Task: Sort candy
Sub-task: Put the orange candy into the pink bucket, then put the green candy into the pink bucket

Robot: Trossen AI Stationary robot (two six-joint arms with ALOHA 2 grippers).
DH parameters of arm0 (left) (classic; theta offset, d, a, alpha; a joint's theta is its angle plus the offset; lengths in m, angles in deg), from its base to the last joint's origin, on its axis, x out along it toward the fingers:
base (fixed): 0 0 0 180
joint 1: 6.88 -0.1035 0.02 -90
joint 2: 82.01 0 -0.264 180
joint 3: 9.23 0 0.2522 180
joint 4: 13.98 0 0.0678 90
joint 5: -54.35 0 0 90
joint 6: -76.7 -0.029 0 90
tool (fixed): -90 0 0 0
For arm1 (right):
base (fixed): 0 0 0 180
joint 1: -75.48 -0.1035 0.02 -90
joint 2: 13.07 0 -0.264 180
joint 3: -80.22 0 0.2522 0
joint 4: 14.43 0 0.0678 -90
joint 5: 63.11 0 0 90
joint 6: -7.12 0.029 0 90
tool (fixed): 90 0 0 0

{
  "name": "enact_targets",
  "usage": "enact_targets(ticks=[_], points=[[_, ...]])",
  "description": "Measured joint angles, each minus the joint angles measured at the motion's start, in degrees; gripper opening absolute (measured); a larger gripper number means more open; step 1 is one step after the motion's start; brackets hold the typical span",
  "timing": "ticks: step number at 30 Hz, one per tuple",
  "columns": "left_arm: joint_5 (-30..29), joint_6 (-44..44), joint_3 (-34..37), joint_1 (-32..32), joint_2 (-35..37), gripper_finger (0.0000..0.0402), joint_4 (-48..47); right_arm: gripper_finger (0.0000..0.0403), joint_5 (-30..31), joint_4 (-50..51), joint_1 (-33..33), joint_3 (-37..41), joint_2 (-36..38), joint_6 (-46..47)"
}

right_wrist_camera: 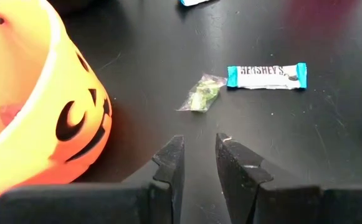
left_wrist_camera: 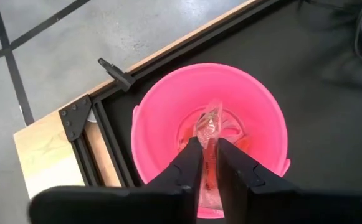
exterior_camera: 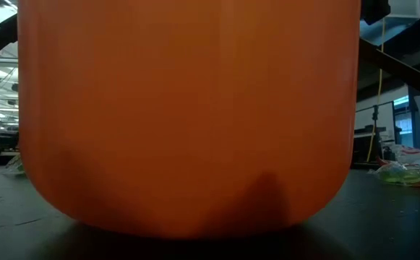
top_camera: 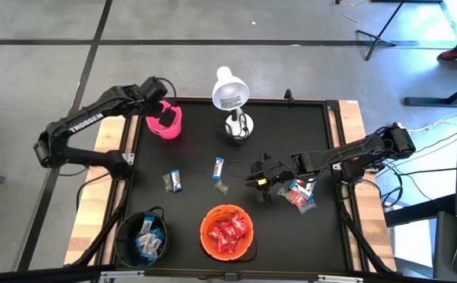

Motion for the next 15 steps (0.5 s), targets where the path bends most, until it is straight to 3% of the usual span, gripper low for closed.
enact_targets(ticks=[11,13,15], points=[[-1.0,-5.4,0.0,-0.2,-2.3,0.0115,0.6,0.0087,0.0,-1.9,0.0,0.0,0.0,-0.2],[5.8,-6.6,0.0,0.1,-2.2,0.0119,0.6,0.0087,0.0,-1.9,0.0,0.0,0.0,-0.2],[17.4,-7.2,0.0,1.4,-2.1,0.0119,0.6,0.0087,0.0,-1.9,0.0,0.0,0.0,-0.2]])
